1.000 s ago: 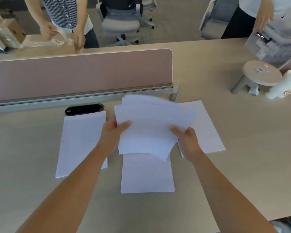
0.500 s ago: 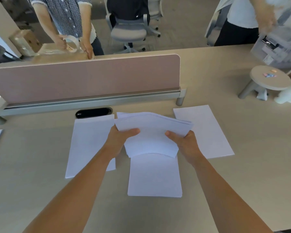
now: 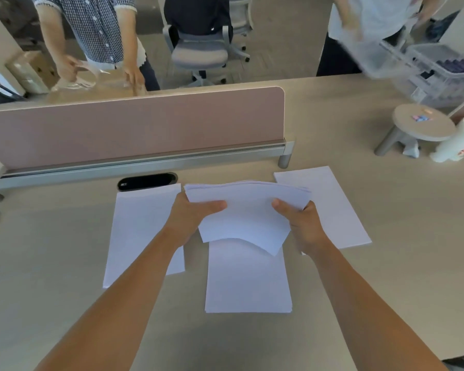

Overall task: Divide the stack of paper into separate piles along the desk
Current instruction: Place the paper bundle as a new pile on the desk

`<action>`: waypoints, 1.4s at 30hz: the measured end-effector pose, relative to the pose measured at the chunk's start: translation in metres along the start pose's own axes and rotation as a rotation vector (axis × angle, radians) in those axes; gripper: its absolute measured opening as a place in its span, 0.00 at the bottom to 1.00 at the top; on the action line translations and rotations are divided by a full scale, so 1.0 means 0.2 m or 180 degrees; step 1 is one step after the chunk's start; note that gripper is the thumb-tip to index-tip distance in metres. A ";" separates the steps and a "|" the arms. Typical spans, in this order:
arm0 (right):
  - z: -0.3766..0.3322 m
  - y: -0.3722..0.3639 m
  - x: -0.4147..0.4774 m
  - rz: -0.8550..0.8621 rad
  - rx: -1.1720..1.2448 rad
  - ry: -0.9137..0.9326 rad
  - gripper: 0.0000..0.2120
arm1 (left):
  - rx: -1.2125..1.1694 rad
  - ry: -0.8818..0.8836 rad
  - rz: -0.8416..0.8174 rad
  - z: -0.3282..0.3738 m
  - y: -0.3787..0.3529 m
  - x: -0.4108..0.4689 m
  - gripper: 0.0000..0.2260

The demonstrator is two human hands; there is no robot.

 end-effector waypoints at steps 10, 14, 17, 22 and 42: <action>0.05 0.06 0.02 -0.0339 -0.0299 -0.0053 0.28 | 0.0018 0.0056 -0.0171 -0.08 0.02 0.00 0.27; 0.00 0.02 0.02 -0.0166 -0.0297 0.0124 0.15 | -0.0039 -0.0077 -0.0022 -0.04 0.01 -0.01 0.17; 0.02 0.04 0.02 -0.0204 -0.0337 0.0039 0.17 | 0.0073 0.0104 -0.0044 -0.08 0.07 0.02 0.20; 0.07 0.03 0.02 -0.0183 -0.0493 -0.0105 0.12 | 0.0223 0.0279 0.0116 -0.18 0.05 0.01 0.24; 0.15 0.03 0.02 0.0490 -0.0450 -0.0435 0.07 | 0.0505 0.0328 0.0577 -0.29 0.01 -0.02 0.08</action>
Point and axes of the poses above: each hand's wrist, its own x-axis towards the middle knuckle, its own y-axis out of the back of the hand, z = x × y, the point moved 2 cm from there along x, towards the middle knuckle, and after that the axes turned 8 degrees about -x, right-handed, at the moved point
